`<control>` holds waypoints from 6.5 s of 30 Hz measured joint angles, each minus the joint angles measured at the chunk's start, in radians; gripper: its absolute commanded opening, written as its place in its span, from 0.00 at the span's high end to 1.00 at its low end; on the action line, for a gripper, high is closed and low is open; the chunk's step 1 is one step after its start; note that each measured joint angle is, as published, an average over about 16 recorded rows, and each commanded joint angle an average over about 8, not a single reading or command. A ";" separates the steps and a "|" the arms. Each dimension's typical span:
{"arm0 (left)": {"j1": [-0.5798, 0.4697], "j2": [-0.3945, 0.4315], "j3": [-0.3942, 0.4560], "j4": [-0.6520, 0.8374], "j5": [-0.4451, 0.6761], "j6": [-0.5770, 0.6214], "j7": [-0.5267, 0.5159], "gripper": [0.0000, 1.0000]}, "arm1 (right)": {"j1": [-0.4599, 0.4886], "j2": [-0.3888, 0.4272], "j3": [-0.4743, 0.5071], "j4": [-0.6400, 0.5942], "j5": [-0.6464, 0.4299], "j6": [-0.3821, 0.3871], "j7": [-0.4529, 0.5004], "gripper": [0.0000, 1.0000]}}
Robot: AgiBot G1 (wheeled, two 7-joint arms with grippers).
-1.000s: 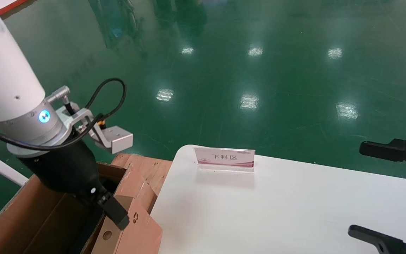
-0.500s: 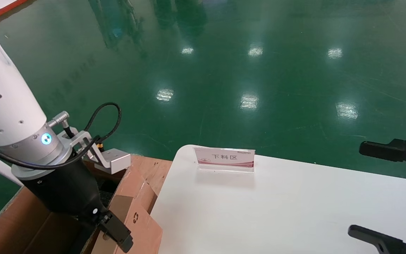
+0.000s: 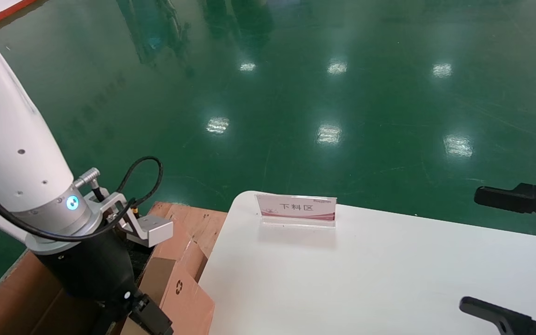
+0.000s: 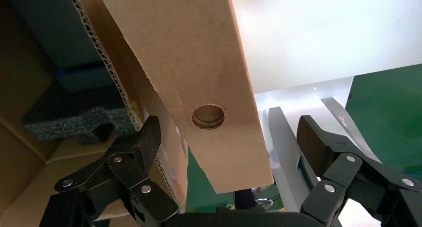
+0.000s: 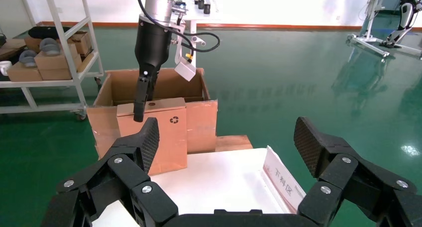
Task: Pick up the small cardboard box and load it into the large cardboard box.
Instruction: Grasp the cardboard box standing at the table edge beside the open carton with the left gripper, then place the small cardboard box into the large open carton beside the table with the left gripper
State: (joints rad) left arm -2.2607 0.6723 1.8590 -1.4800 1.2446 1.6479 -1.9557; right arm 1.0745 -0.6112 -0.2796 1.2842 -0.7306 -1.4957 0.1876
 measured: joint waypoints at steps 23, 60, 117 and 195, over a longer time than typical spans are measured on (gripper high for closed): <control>0.040 -0.001 0.012 0.000 0.011 -0.019 0.015 1.00 | 0.000 0.000 0.000 0.000 0.000 0.000 0.000 1.00; 0.034 0.003 -0.007 0.000 0.007 -0.020 0.026 1.00 | 0.000 0.000 0.000 0.000 0.000 0.000 0.000 0.00; -0.815 0.161 0.359 0.050 -0.133 0.092 0.179 1.00 | 0.000 0.000 0.000 0.000 0.000 0.000 0.000 0.00; -0.609 -0.089 0.910 0.467 -0.163 -0.009 0.781 1.00 | 0.000 0.000 0.000 0.000 0.000 0.000 0.000 0.00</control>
State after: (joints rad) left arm -2.8699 0.5832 2.7686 -1.0132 1.0812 1.6387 -1.1743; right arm 1.0743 -0.6110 -0.2795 1.2840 -0.7305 -1.4954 0.1876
